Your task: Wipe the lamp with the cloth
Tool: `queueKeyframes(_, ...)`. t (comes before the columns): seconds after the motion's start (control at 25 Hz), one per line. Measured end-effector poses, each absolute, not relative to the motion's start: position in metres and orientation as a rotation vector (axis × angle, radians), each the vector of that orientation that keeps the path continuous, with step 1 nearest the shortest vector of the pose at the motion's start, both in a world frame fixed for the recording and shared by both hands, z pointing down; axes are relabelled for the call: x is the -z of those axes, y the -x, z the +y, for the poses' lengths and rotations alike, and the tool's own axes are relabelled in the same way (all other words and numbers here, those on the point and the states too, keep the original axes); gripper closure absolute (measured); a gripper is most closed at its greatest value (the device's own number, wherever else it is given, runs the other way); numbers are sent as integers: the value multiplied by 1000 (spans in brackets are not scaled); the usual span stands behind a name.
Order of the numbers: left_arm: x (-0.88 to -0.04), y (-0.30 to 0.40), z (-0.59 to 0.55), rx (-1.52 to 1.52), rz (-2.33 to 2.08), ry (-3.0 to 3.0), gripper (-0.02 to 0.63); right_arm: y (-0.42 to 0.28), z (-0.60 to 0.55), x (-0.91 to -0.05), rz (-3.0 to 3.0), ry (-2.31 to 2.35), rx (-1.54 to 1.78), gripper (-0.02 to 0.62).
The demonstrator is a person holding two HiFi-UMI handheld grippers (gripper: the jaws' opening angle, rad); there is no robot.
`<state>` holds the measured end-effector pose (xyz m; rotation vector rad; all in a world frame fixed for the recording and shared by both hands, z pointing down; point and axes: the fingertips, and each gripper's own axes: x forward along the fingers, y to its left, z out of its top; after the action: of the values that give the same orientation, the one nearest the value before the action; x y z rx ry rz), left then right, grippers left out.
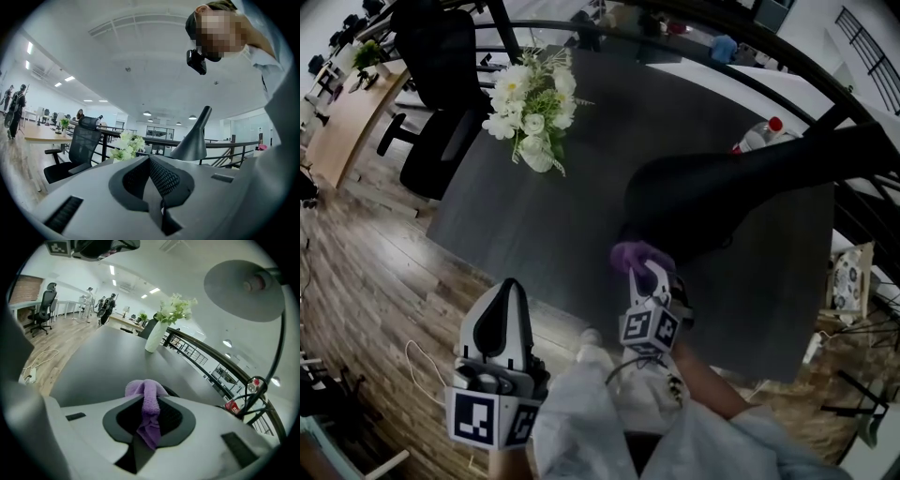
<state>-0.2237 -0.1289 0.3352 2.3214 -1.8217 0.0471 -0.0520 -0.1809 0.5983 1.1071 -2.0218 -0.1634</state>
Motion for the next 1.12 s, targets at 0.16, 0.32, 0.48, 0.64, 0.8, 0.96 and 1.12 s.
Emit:
queueKeyframes(0.16, -336, 234, -124, -48, -1845, -2310, 600, 69, -196, -603, -2012, -1084, 196, 532)
queueKeyframes(0.32, -335, 241, -120, -57, -1861, -2298, 600, 75, -220, -602, -1988, -1086, 222, 532)
queueKeyframes(0.48, -334, 247, -119, -49, -1877, -2302, 600, 80, -238, -604, -1964, -1090, 245, 532)
queueKeyframes(0.64, -338, 245, -114, -76, -1847, -2293, 600, 81, -242, -603, -1959, -1083, 249, 532)
queueKeyframes(0.8, -334, 236, -120, -59, -1825, -2327, 598, 78, -228, -604, -1971, -1059, 231, 534)
queueKeyframes(0.96, -334, 222, -124, -55, -1773, -2360, 600, 78, -201, -610, -1994, -1000, 220, 534)
queueKeyframes(1.12, -328, 203, -129, -38, -1719, -2404, 600, 68, -177, -607, -1999, -961, 215, 534)
